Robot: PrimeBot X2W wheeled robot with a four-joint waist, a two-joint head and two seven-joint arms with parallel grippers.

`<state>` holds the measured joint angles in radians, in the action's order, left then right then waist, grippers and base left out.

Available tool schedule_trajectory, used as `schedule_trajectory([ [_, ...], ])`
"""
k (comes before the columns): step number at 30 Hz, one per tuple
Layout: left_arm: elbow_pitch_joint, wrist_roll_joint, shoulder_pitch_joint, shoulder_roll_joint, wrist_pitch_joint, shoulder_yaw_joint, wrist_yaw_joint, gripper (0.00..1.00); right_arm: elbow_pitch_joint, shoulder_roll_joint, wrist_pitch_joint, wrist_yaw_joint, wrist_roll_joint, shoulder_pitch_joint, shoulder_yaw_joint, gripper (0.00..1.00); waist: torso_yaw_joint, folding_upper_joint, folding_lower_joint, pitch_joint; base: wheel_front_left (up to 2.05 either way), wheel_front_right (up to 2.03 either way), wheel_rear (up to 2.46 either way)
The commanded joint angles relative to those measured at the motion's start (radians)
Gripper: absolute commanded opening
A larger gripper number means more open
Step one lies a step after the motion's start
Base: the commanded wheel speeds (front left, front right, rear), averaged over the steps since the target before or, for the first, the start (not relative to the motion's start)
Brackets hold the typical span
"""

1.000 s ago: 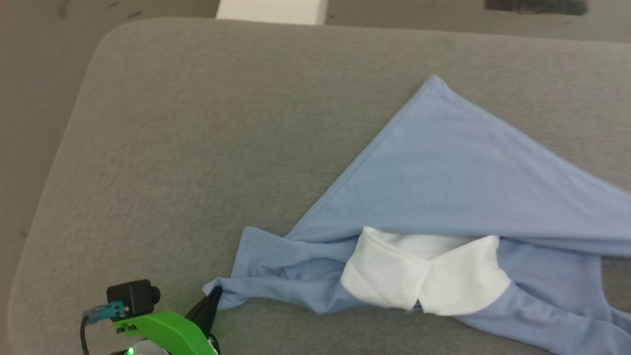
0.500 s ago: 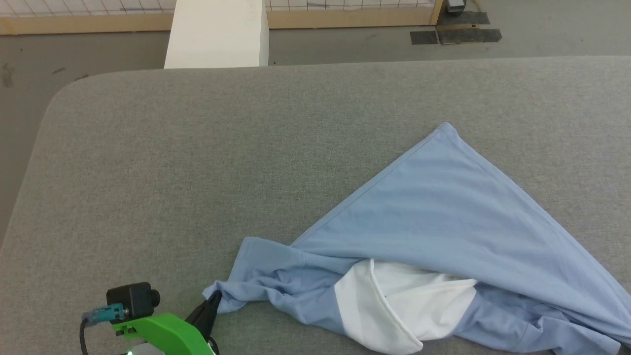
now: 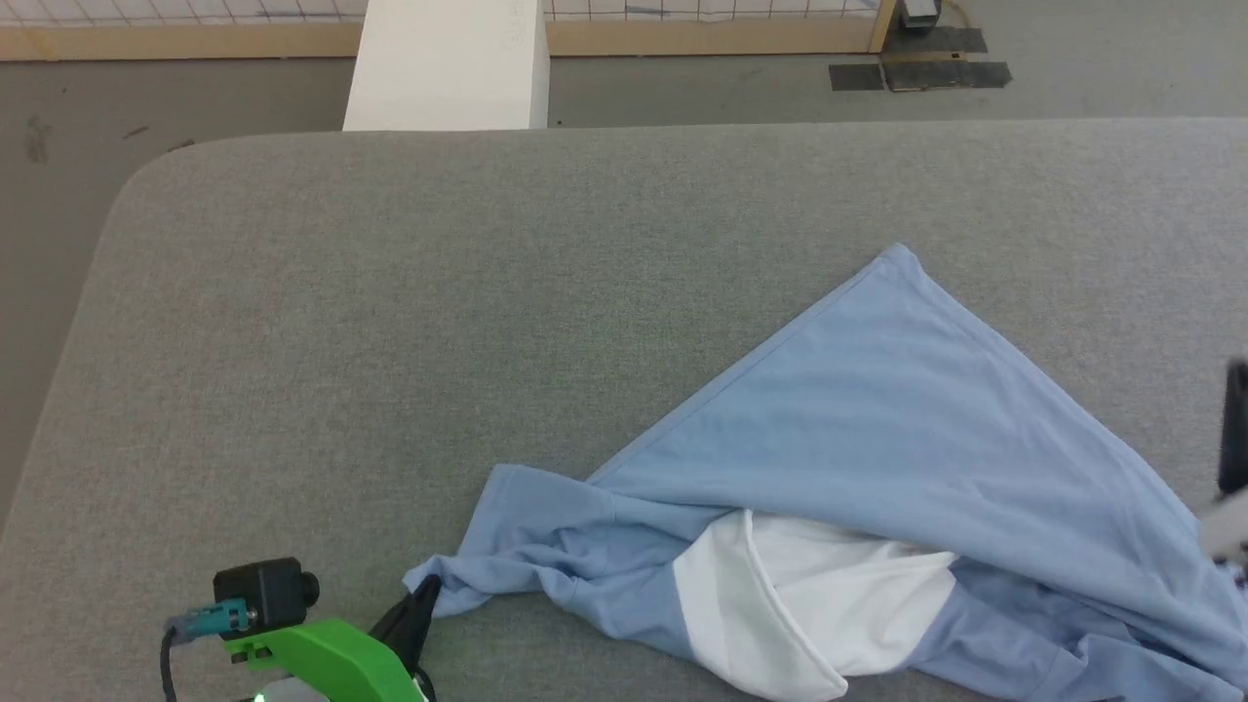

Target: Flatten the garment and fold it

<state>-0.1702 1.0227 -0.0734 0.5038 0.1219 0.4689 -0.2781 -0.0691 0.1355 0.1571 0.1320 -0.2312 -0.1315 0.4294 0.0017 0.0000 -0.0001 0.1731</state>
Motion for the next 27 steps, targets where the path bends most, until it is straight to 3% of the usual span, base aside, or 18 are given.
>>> schedule_trajectory([
  [1,0.0,-0.002,0.01,0.003,-0.001,-0.001,0.002,0.0,-0.007,0.018,-0.046,-0.001,-0.012,-0.038,-0.046,1.0,0.008,0.0,0.0001,0.01,0.0,0.0,0.0],
  [5,-0.001,-0.007,0.029,0.0,-0.001,0.001,0.006,0.0,-0.082,0.067,-0.149,-0.001,-0.042,-0.163,-0.219,1.0,0.025,0.0,0.0001,0.037,0.0,0.0,0.0],
  [10,-0.001,-0.014,0.057,-0.01,0.001,0.01,0.012,0.0,-0.242,0.111,-0.121,-0.001,-0.072,-0.334,-0.374,1.0,0.061,0.0,0.0001,0.084,0.0,0.0,0.0],
  [18,0.02,-0.026,0.108,-0.04,-0.003,0.032,0.031,0.0,-0.53,0.149,0.193,-0.001,-0.05,-0.594,-0.452,1.0,0.14,0.0,0.0001,0.17,0.0,0.0,0.0],
  [27,0.058,-0.034,0.151,-0.077,-0.015,0.054,0.056,0.0,-0.667,0.161,0.51,-0.001,0.039,-0.746,-0.435,1.0,0.199,0.0,0.0001,0.228,0.0,0.0,0.0],
])
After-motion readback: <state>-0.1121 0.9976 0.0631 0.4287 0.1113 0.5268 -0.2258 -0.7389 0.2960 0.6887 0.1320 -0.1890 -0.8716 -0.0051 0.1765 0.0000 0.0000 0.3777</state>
